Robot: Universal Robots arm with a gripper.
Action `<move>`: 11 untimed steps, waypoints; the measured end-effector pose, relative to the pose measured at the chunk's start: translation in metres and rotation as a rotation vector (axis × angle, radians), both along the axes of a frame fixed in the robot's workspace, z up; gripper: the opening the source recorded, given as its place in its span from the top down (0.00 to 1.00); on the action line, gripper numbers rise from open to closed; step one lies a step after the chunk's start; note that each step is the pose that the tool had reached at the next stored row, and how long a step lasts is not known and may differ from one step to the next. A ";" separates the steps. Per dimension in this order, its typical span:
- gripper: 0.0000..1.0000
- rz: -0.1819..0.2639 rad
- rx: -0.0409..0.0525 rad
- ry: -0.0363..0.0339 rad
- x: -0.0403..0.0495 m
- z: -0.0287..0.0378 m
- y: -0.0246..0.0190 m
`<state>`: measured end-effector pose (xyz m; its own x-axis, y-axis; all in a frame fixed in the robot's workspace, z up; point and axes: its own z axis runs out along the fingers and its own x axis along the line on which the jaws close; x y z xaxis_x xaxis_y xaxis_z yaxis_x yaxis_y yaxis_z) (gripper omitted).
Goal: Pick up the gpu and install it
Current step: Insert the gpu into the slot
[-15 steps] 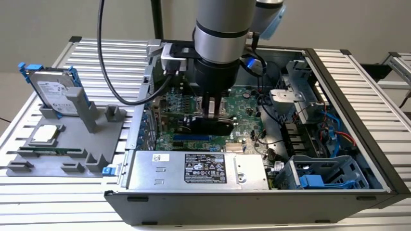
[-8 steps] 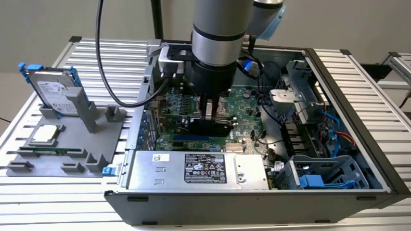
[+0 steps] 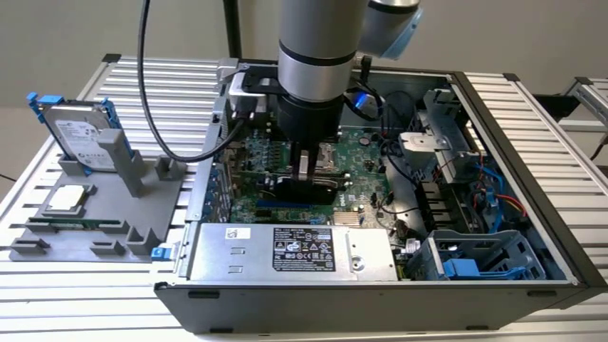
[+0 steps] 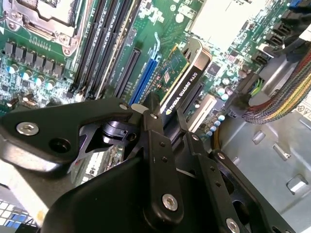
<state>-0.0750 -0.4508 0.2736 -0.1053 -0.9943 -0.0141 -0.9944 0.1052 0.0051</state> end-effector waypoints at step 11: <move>1.00 0.000 0.0067 0.0000 -0.0034 -0.0046 0.0004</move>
<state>-0.0784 -0.4504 0.2690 -0.1052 -0.9942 -0.0208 -0.9944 0.1051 0.0058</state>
